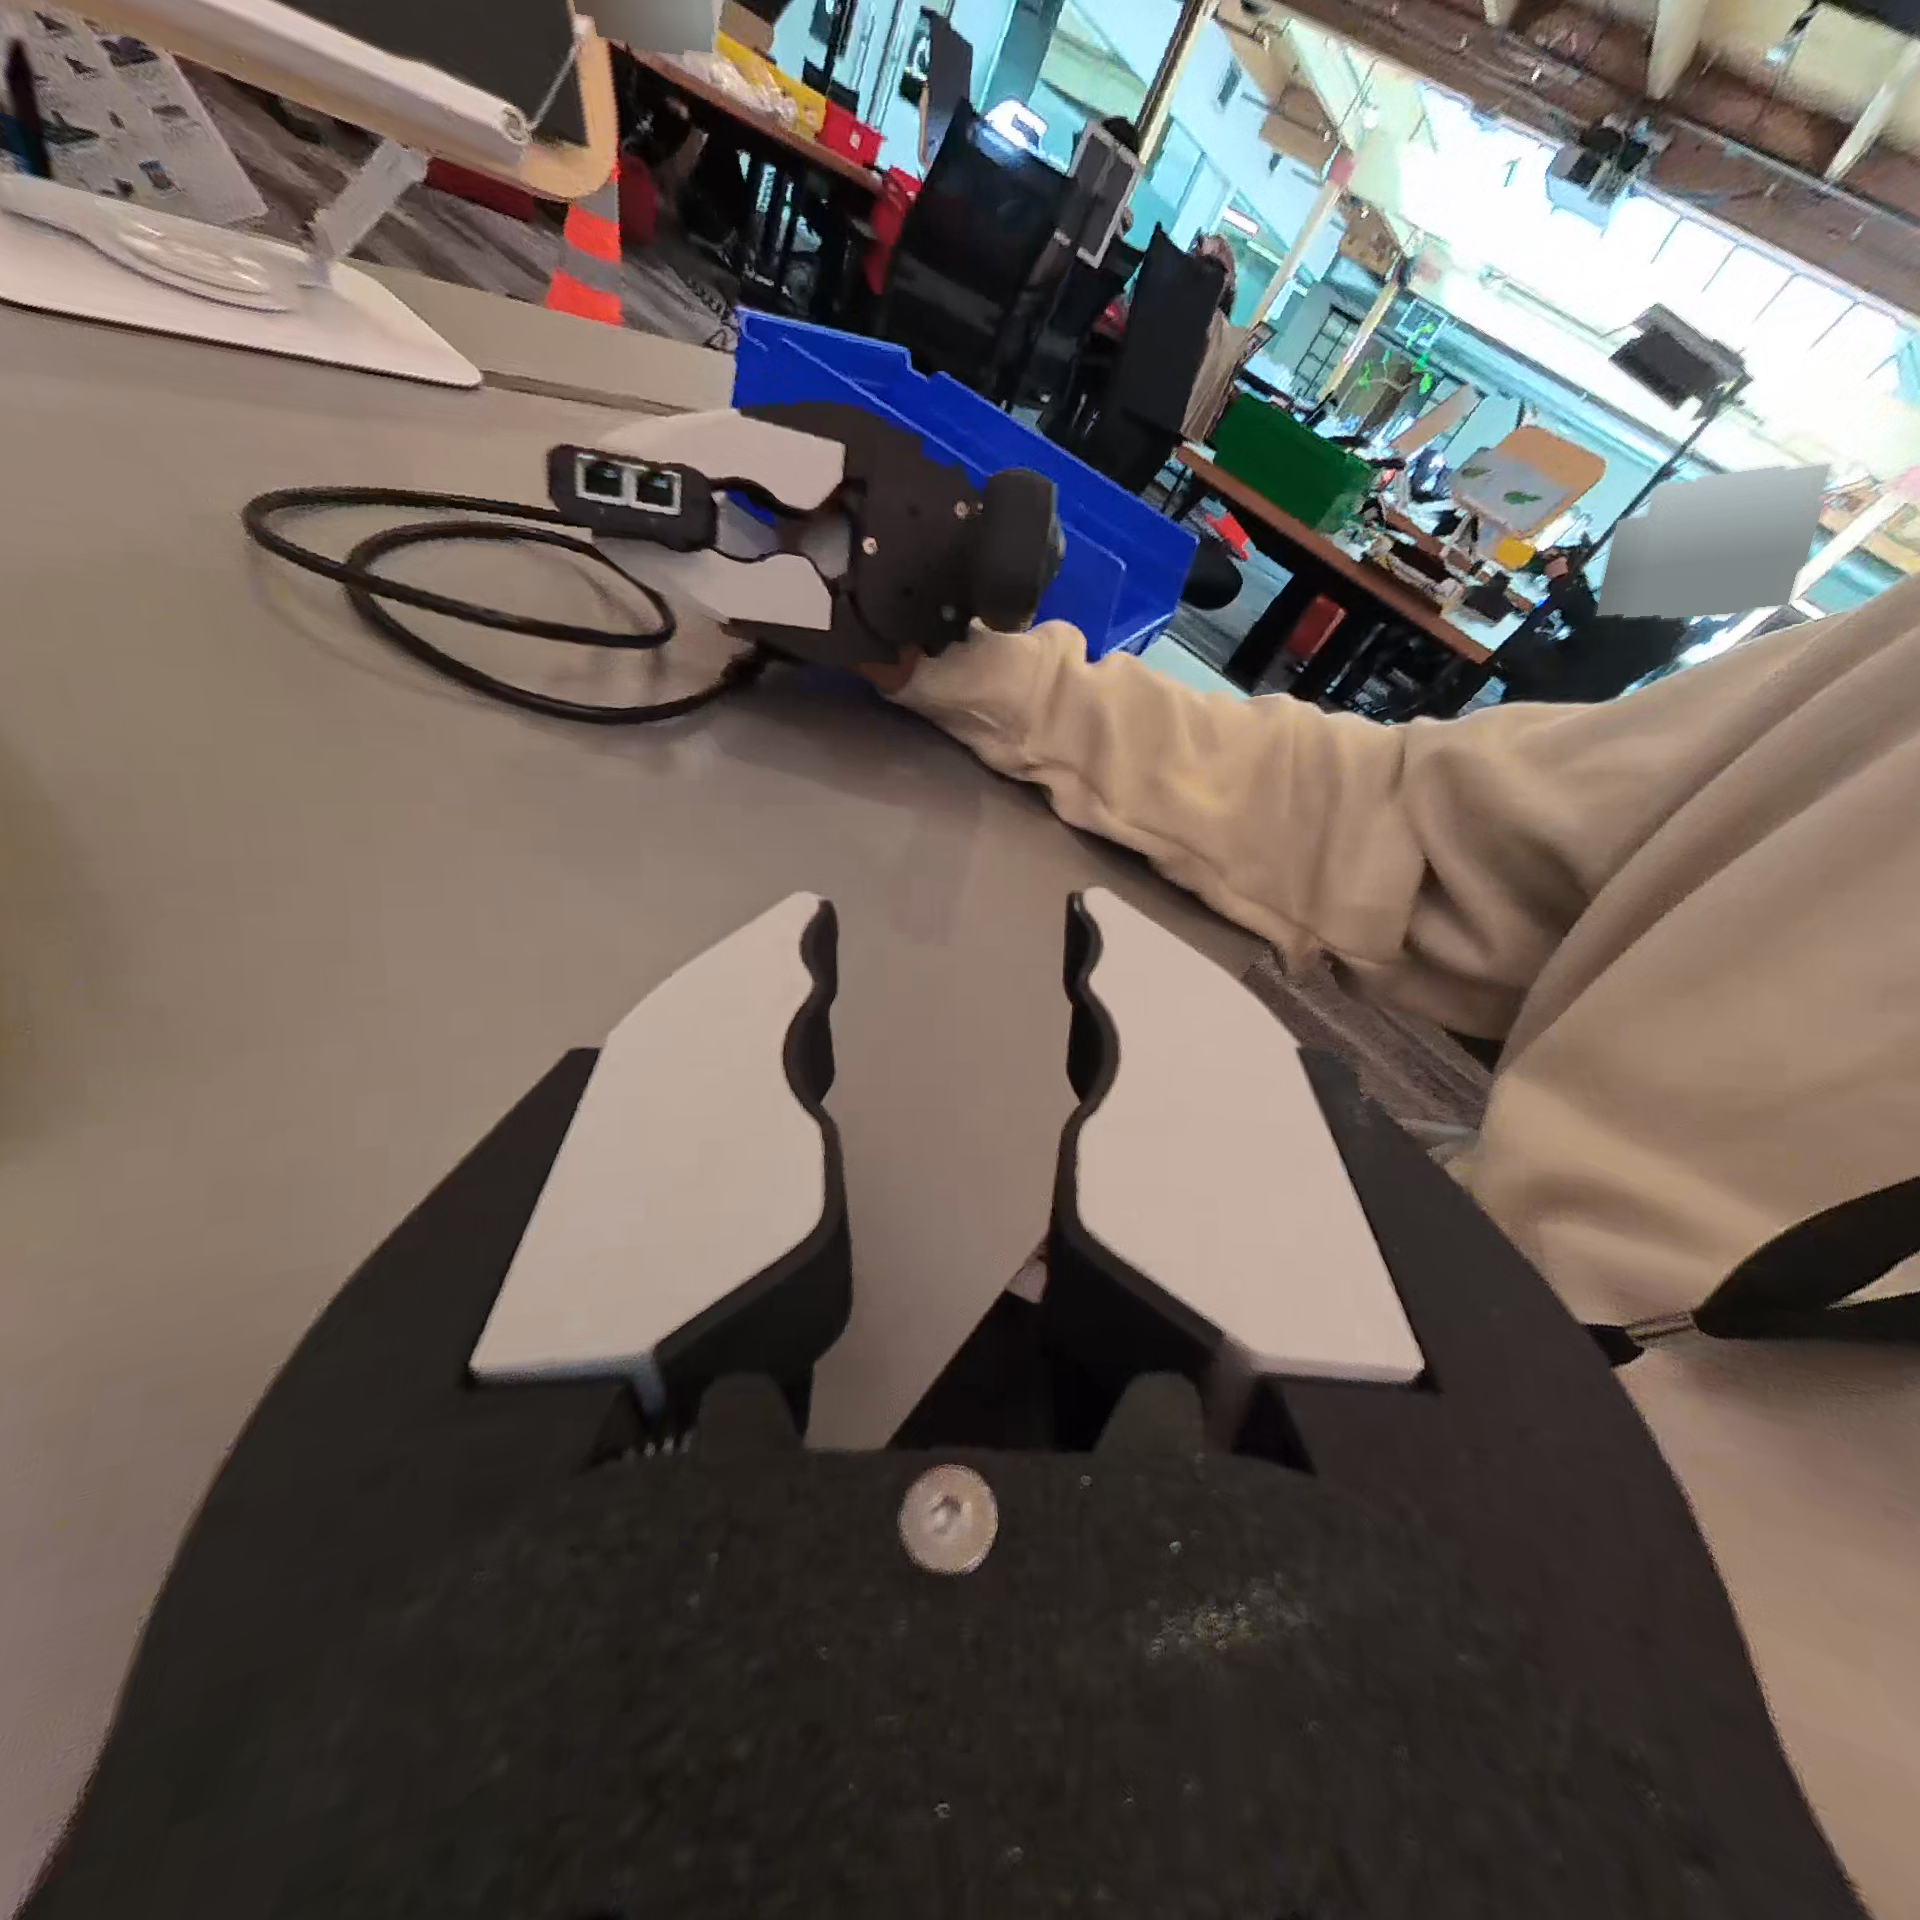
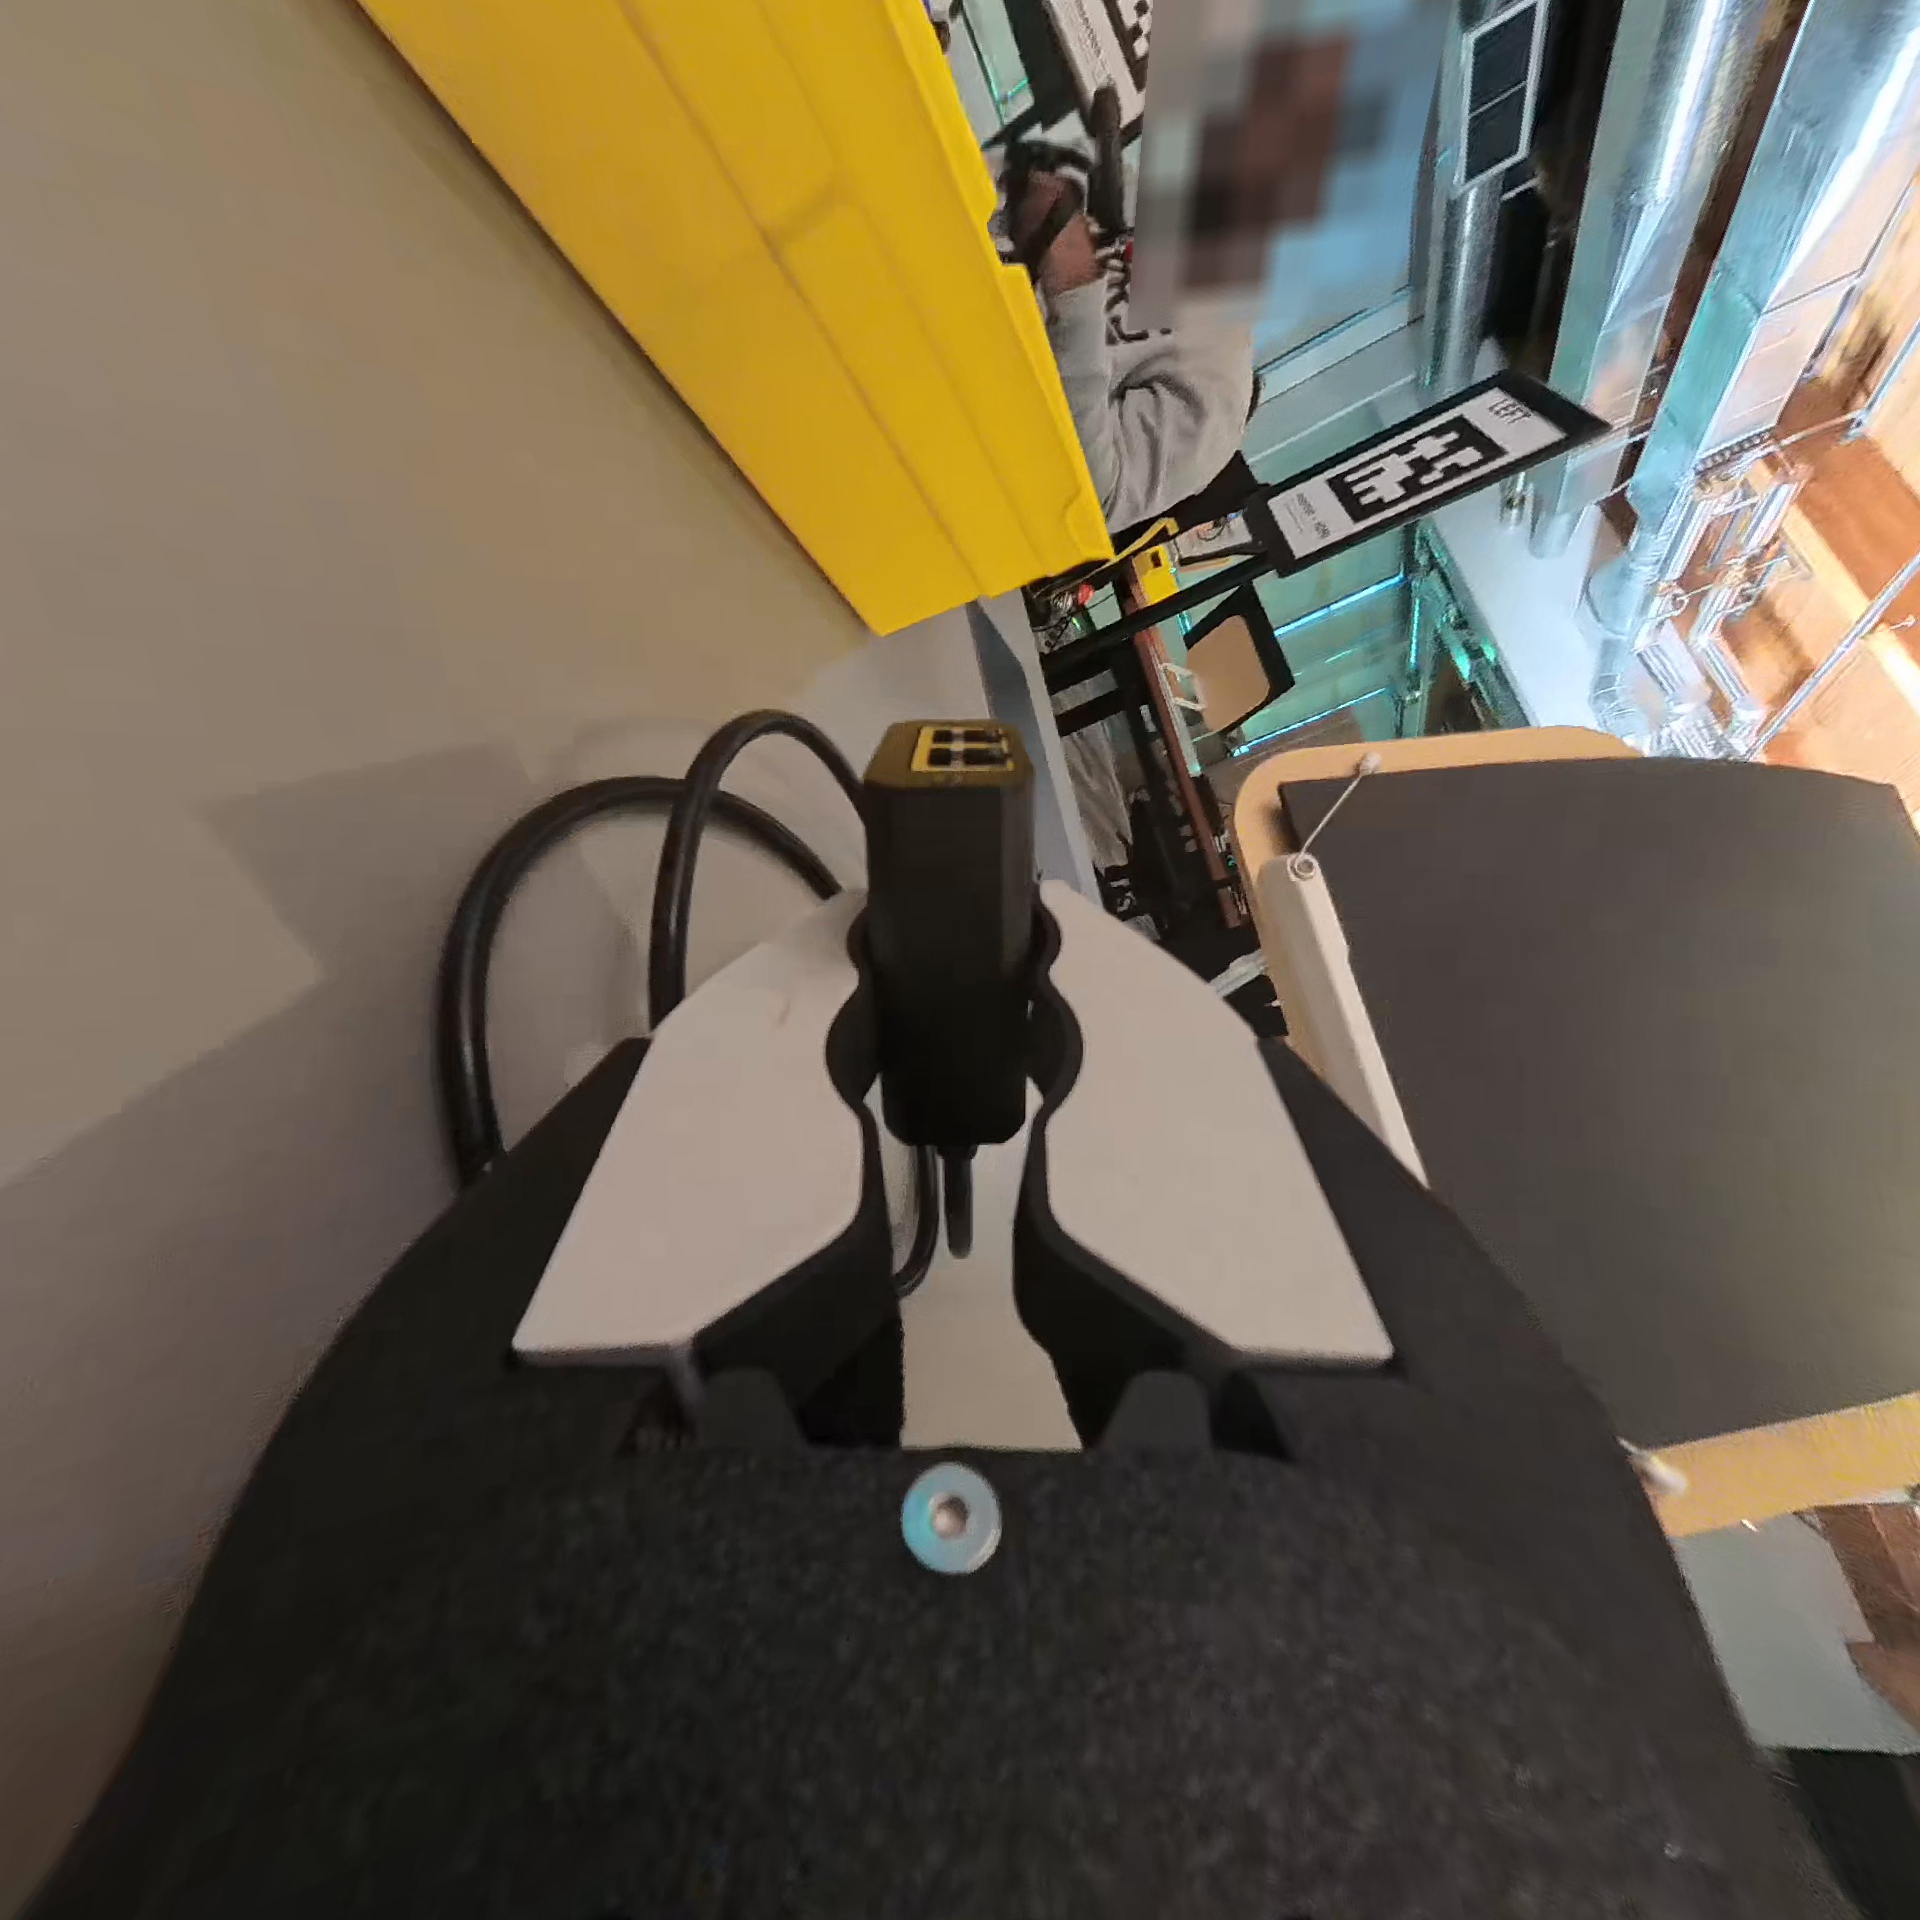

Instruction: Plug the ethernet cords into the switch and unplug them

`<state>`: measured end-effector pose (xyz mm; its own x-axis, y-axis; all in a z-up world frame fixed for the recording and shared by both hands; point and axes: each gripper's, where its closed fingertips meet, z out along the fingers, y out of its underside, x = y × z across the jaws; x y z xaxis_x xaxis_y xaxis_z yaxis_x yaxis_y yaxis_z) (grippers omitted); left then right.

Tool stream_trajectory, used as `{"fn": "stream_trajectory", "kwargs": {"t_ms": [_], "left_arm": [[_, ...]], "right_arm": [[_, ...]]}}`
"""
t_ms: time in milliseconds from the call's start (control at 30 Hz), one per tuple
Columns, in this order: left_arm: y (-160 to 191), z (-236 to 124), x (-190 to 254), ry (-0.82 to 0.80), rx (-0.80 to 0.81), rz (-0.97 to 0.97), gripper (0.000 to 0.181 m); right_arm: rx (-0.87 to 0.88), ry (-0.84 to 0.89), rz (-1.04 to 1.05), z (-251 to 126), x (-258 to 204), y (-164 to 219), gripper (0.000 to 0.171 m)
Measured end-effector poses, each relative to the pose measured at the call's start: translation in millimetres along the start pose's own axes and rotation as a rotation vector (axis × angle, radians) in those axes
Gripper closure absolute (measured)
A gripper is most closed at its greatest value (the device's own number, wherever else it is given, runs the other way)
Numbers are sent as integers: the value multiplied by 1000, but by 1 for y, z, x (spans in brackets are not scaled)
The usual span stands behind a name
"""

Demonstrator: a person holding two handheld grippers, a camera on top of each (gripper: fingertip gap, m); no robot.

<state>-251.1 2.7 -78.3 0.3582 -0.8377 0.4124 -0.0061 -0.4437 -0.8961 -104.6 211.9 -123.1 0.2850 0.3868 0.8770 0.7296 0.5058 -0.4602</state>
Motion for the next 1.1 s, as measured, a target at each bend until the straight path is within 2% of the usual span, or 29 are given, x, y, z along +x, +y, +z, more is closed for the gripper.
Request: {"fn": "stream_trajectory", "kwargs": {"t_ms": [133,267,433,533,633,800,967,1033,1100], "left_arm": [[8,-8,-26,-105,-60,17,141],[12,-18,-57,-252,-70,-51,144],[-24,-74,-135,-634,-88,-16,144],[-49,-101,-185,-782,-258,-55,144],[-61,-108,-237,-891,-452,-68,149],[-36,-110,-305,-1012,-815,-136,145],[-10,-114,-323,-1059,-1053,-160,146],[-4,-117,-327,-1072,-1103,-146,169],[-5,-119,-325,-1065,-1114,-132,170]], "right_arm": [[-10,-27,-14,2,-7,0,147],[-11,-25,11,2,-4,1,147],[-23,-24,12,2,-4,3,147],[-20,-34,19,2,-5,4,147],[-12,-41,50,2,-4,4,147],[-10,-43,90,0,-1,7,147],[-8,-64,99,2,-3,7,147],[-8,-70,98,3,-4,7,147],[-9,-71,96,3,-4,8,147]]}}
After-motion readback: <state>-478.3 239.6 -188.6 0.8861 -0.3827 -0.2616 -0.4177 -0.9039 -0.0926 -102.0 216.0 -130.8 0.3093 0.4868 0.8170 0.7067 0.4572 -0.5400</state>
